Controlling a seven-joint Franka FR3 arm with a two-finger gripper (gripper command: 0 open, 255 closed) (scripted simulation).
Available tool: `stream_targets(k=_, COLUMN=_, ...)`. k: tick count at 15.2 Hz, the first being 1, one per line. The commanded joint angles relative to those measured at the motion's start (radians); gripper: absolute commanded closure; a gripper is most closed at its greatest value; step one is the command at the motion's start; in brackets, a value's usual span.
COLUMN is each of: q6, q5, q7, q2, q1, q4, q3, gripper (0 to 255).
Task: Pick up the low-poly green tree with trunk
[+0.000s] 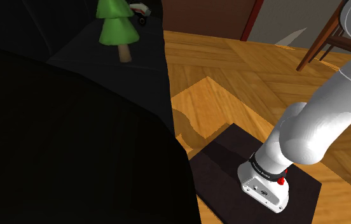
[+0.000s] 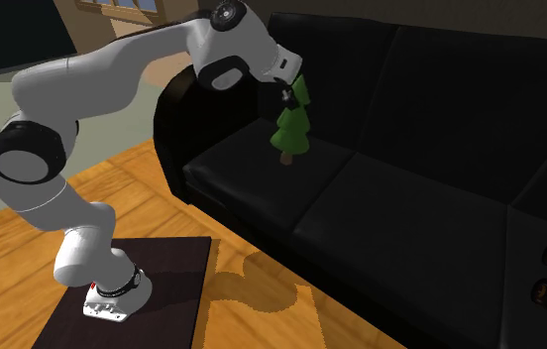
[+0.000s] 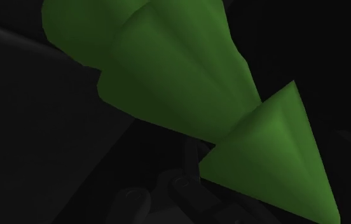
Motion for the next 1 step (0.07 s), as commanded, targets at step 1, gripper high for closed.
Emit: stream_targets(k=1, q6=-0.008, q5=-0.002, q7=0.004, q2=0.003, q1=-0.001, q4=0.014, q3=-0.001, gripper=255)
